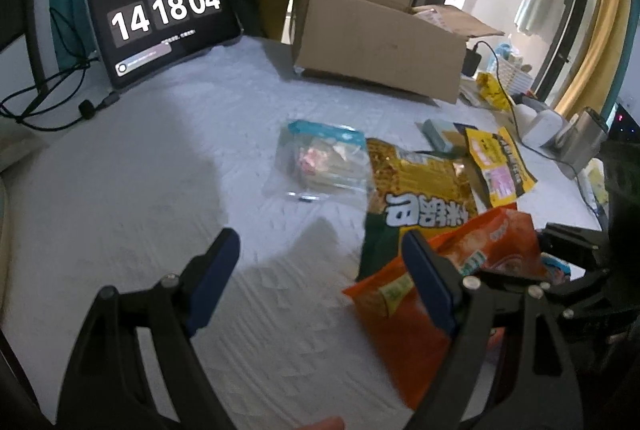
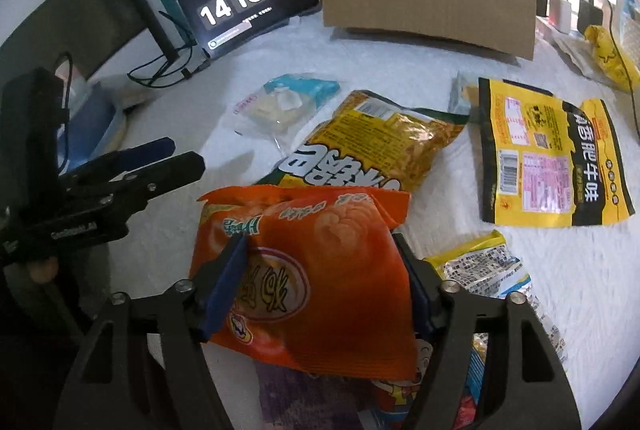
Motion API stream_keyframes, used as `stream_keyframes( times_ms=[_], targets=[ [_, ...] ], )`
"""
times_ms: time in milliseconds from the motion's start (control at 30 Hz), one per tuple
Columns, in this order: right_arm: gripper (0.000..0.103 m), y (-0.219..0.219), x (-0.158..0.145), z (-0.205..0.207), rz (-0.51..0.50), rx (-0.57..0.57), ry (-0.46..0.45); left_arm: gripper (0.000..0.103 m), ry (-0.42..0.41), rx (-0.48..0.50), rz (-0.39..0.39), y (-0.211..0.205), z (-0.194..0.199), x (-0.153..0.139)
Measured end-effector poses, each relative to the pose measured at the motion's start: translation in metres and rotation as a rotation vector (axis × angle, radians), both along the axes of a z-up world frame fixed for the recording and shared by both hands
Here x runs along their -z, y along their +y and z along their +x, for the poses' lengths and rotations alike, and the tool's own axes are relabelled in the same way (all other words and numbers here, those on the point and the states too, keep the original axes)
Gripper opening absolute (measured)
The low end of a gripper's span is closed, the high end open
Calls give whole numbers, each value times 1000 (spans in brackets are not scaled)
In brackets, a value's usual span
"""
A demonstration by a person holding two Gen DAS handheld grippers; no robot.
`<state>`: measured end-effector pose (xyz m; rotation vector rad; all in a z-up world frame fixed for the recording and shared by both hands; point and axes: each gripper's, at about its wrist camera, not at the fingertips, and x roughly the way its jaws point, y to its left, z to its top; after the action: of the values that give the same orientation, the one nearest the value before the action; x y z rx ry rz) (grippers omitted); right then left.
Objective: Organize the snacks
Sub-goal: 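Grasp the clear blue-label packet with the left tool while the right tool grasps the orange chip bag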
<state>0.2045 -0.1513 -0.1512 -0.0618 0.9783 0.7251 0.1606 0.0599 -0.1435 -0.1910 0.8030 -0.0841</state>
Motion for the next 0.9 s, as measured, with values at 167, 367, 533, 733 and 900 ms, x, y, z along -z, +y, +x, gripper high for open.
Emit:
stream_keyframes(
  times_ms=[167, 367, 533, 733, 900],
  targets=[
    [29, 0, -9, -2, 13, -43, -20, 84, 14, -16, 6, -1, 14, -2],
    [18, -12, -36, 4, 39, -68, -89, 85, 30, -43, 14, -5, 39, -6],
    [17, -47, -59, 24, 84, 5, -139, 89, 69, -38, 31, -14, 73, 0],
    [17, -93, -62, 55, 100, 130, -158, 90, 180, -23, 135, -29, 112, 27],
    [16, -119, -60, 70, 121, 186, -169, 81, 171, -12, 173, -31, 124, 32]
  ],
)
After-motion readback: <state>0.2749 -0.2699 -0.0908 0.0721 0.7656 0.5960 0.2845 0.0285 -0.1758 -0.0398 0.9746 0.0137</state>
